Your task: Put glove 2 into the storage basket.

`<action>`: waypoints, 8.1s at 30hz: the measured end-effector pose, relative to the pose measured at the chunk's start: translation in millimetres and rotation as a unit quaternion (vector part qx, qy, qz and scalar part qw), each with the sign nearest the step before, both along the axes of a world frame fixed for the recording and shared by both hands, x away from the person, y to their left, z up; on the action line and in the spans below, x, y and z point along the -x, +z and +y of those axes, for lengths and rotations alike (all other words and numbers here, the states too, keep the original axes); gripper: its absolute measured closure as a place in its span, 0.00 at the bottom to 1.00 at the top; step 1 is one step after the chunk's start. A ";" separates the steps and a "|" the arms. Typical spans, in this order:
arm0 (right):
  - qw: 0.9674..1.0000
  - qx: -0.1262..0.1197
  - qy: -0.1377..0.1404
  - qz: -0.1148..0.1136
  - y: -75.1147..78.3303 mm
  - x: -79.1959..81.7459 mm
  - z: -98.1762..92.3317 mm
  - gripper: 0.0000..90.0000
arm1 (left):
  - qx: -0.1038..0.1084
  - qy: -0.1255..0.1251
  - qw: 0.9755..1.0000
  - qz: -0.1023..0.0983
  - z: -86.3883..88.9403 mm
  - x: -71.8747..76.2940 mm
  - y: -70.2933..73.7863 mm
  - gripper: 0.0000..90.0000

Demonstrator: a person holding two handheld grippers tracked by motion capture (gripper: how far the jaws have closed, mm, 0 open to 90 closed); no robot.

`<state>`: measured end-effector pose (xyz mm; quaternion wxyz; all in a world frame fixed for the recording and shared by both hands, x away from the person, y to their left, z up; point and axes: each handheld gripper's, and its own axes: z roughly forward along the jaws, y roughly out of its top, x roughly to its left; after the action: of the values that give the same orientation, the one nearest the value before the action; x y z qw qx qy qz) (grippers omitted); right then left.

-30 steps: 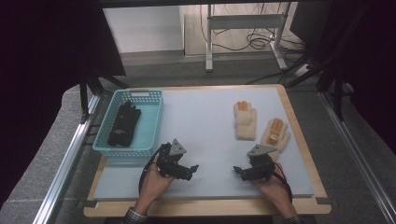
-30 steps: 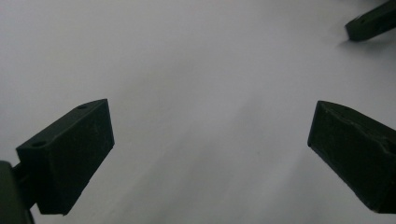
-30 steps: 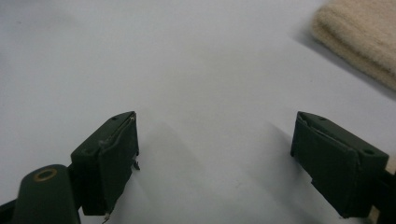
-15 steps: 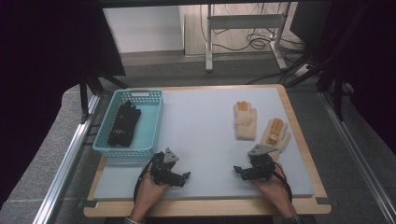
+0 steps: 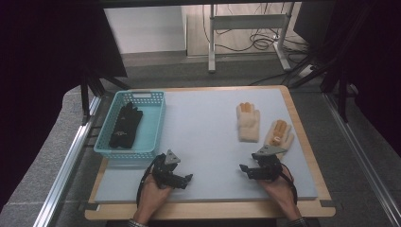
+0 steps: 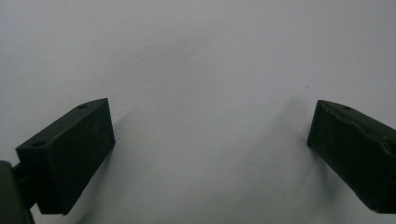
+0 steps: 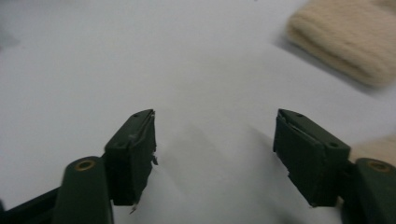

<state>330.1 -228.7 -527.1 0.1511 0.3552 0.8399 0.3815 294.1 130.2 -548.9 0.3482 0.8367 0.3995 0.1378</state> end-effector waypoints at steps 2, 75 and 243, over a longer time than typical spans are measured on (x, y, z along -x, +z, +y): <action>1.000 -0.015 -0.006 0.002 4.9 -0.9 -5.5 0.40 | 0.000 0.000 1.000 0.000 0.0 0.0 0.0 0.01; 0.997 0.026 -0.059 0.052 34.3 -160.8 22.3 0.64 | -0.003 -0.002 1.000 -0.002 0.6 0.1 0.1 0.01; 0.989 0.037 0.146 -0.005 36.4 -22.3 81.3 0.62 | -0.003 -0.001 1.000 -0.004 0.6 0.2 0.0 0.02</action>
<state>352.4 -147.5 -490.7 0.1105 0.2210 0.8956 0.3699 293.9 130.8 -549.0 0.3475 0.8376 0.3970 0.1418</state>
